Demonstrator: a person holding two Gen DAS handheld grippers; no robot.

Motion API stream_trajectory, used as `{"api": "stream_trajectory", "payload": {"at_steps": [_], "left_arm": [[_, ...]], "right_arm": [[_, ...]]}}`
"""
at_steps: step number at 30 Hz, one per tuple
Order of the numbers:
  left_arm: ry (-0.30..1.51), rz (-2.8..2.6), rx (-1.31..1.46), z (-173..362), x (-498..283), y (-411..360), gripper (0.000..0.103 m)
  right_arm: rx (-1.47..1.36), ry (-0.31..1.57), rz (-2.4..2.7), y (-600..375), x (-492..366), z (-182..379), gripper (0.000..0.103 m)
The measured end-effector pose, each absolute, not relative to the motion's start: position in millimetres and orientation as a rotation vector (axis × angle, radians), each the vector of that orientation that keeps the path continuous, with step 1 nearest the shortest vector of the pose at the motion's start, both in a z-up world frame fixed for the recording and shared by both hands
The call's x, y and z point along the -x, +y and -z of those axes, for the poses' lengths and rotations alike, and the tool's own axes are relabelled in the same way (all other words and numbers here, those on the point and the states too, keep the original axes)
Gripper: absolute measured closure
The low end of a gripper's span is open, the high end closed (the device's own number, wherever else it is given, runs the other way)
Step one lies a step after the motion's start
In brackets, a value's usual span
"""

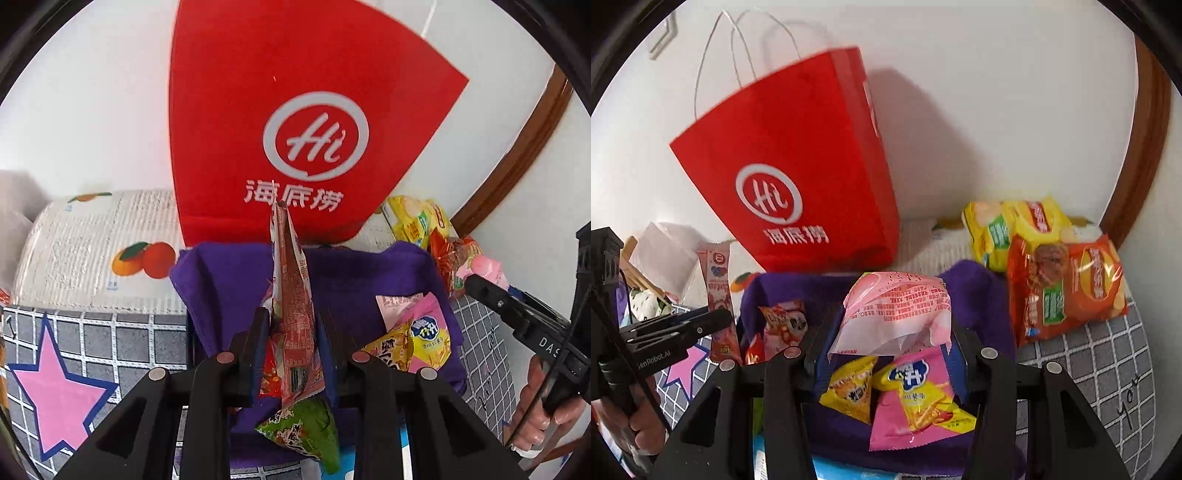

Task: Organize snacks
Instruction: 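Carry both packets up and over the purple towel, then open the right gripper to drop the pink packet onto the towel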

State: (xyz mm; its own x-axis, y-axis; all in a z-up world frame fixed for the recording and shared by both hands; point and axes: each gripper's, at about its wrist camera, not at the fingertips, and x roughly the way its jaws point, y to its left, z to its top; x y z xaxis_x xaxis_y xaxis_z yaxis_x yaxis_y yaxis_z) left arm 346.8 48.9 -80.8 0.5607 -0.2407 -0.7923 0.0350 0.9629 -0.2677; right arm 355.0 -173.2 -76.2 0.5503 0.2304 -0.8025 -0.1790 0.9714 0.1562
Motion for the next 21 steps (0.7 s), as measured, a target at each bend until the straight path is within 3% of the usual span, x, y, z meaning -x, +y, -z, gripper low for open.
{"api": "stream_trajectory", "payload": {"at_steps": [21], "left_arm": [[0.958,0.192,0.252,74.0,-348.5,53.8,0.079]], "right_arm": [[-0.028,1.146,-0.246,-160.8,-358.3,114.4,0.051]]}}
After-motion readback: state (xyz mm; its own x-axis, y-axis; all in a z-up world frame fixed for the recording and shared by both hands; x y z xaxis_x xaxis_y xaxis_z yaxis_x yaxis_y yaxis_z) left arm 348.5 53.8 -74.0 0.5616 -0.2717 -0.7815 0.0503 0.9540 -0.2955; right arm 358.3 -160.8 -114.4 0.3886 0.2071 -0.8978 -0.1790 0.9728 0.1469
